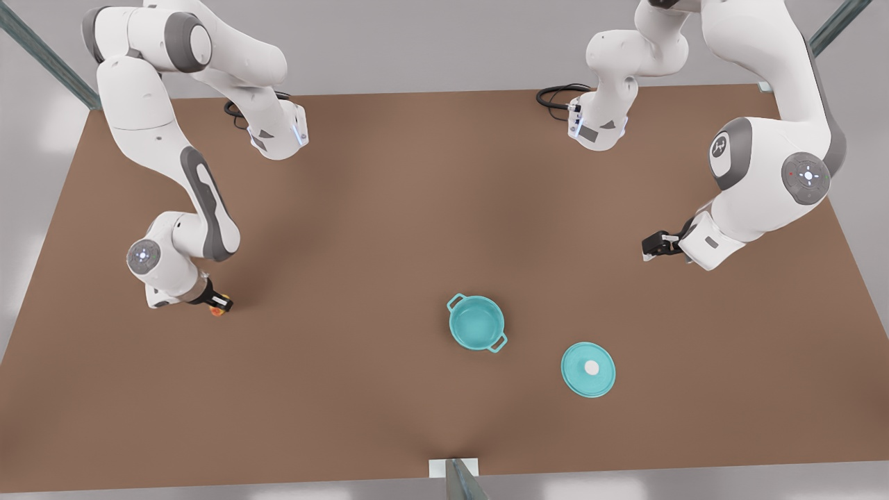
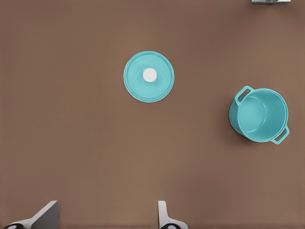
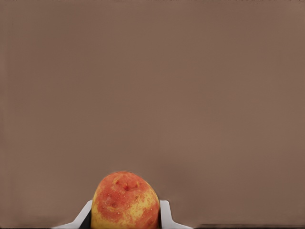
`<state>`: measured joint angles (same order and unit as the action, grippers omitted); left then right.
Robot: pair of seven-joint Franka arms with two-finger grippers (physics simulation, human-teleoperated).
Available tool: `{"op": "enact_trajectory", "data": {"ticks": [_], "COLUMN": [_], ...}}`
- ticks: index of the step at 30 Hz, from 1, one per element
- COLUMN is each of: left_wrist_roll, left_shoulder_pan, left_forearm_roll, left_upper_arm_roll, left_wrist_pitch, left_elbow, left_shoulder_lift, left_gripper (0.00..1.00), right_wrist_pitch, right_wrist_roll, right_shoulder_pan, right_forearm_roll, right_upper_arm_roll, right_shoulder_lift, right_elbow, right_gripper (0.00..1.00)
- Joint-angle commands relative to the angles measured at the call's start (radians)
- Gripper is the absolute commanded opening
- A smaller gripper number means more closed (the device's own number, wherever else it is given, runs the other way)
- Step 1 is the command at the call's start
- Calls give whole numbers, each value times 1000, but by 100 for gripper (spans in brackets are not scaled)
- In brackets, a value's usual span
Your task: Open the pot lid and put the potato into the pot
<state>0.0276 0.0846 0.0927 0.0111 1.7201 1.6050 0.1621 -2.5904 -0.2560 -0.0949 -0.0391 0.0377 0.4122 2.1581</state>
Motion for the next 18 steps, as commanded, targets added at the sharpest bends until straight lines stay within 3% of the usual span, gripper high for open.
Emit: {"op": "enact_trajectory", "data": {"ticks": [1, 18], "left_wrist_roll": [-8, -6], "left_shoulder_pan": [0, 0], "left_forearm_roll": [-1, -1], "left_upper_arm_roll": [0, 1], "left_wrist_pitch": [0, -2], "left_elbow": [0, 3], "left_shoulder_lift": [-1, -1], "left_gripper": [100, 100], "right_wrist_pitch": [67, 446], "right_wrist_roll": [-49, -440], "right_shoulder_pan": [11, 221], "right_forearm_roll": [-2, -85], "right_upper_arm_roll": [-1, -21], "right_shoulder_lift": [-10, -44], "right_elbow": [-4, -280], "right_gripper": [55, 53]}}
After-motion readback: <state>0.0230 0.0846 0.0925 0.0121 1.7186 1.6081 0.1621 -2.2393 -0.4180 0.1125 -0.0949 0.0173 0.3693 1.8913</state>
